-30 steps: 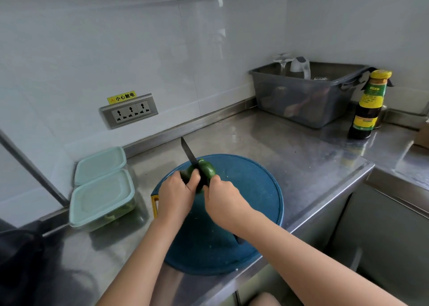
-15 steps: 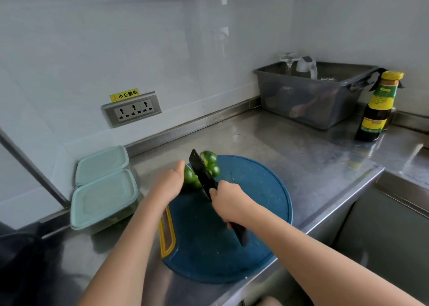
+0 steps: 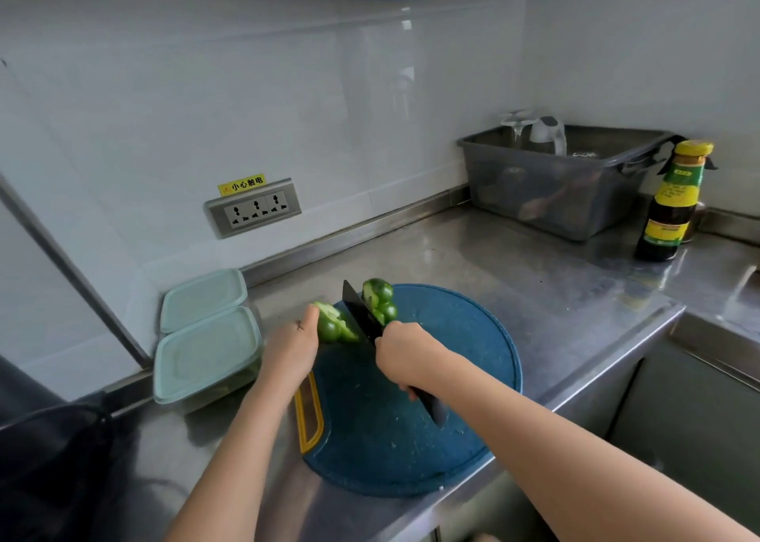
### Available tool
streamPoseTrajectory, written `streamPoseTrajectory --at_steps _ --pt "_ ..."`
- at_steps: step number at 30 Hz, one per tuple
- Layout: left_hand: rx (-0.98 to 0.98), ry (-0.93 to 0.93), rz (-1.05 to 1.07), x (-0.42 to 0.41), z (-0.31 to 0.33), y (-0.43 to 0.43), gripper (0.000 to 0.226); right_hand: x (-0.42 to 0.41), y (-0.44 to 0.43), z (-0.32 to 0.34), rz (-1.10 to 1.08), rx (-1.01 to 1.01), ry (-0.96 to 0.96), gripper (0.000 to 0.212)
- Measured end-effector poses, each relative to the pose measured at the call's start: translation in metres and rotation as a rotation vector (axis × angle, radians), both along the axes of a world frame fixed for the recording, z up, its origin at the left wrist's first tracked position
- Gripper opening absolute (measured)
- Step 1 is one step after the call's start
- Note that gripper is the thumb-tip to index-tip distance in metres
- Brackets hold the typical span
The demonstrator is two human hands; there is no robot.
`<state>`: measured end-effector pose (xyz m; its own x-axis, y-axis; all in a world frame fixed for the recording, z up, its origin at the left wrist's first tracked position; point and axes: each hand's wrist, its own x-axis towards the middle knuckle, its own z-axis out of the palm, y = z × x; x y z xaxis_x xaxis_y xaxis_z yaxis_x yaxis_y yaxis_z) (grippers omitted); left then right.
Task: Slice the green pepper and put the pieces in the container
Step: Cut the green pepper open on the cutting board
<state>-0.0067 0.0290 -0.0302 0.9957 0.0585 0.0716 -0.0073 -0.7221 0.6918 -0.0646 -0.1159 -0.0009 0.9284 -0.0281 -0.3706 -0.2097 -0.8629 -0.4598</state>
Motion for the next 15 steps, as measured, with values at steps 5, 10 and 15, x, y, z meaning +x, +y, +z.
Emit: streamPoseTrajectory --at_steps 5,10,15 --pt "-0.316 0.088 0.063 -0.006 -0.002 0.006 0.048 -0.003 -0.006 0.012 0.036 0.099 -0.027 0.025" --pt "-1.029 0.342 -0.022 -0.020 0.011 0.003 0.046 -0.006 -0.037 0.048 -0.122 0.389 -0.296 0.035" --pt "-1.321 0.489 -0.147 -0.028 0.016 -0.009 0.048 0.013 -0.103 0.052 -0.148 0.097 -0.449 0.031"
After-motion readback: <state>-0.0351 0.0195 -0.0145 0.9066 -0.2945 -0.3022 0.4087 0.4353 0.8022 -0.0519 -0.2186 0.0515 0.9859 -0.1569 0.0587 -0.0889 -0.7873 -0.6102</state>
